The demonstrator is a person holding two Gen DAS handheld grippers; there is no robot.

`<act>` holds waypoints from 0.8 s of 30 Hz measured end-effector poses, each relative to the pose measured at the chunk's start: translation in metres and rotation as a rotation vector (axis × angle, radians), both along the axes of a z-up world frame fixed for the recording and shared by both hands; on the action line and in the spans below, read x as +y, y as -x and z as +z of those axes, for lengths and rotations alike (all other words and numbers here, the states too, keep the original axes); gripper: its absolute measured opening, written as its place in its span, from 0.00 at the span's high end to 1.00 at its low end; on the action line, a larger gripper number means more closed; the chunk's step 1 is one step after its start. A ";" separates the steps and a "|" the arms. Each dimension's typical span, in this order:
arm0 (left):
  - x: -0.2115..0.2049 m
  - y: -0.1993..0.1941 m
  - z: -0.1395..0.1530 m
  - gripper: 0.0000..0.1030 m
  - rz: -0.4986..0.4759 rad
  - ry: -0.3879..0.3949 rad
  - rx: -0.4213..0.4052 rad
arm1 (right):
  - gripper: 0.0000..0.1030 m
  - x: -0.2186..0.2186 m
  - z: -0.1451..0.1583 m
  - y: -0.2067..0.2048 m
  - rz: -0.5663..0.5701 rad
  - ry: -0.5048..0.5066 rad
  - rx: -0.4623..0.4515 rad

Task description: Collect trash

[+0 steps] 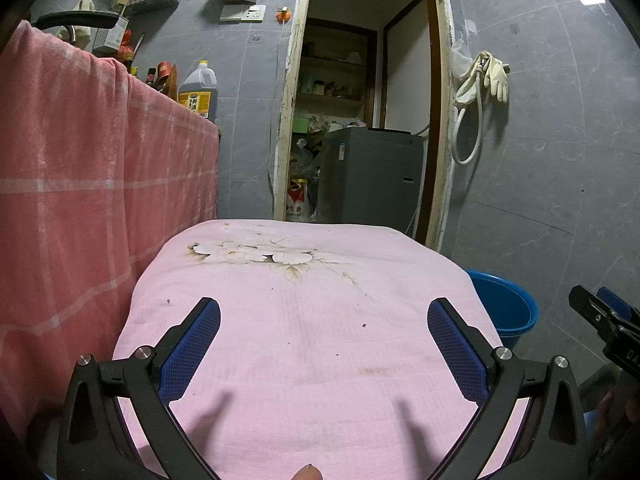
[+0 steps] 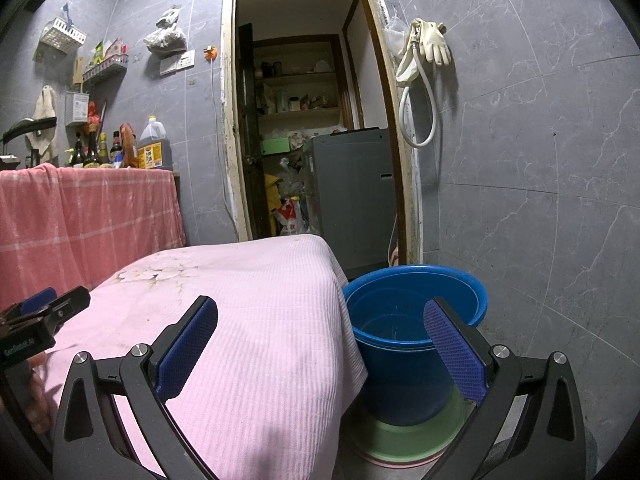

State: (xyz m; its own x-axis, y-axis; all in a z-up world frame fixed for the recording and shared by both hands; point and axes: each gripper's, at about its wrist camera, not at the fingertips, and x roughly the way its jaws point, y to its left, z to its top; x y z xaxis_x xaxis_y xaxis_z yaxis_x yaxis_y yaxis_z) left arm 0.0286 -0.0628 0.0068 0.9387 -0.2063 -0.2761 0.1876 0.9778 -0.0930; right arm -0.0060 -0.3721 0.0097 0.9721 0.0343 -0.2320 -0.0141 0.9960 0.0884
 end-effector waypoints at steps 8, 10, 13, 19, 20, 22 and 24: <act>-0.001 0.000 0.000 0.01 0.002 -0.002 0.001 | 0.00 0.000 0.000 0.000 0.000 0.000 -0.001; -0.001 0.000 0.000 0.01 0.002 -0.003 0.001 | 0.00 0.000 0.000 0.000 0.001 0.001 -0.001; 0.001 0.000 0.001 0.01 -0.001 -0.005 -0.002 | 0.00 0.000 0.000 0.000 0.000 0.002 -0.001; 0.000 -0.001 -0.001 0.01 0.039 -0.031 -0.001 | 0.00 0.000 0.000 0.000 0.002 0.002 0.000; 0.001 -0.001 -0.002 0.01 0.042 -0.029 0.000 | 0.00 0.000 0.000 0.000 0.002 0.002 0.000; 0.002 -0.002 -0.002 0.01 0.050 -0.030 0.004 | 0.00 0.000 0.000 0.000 0.003 0.003 -0.001; 0.002 -0.002 -0.003 0.01 0.053 -0.034 0.004 | 0.00 0.000 0.000 0.001 0.002 0.004 0.000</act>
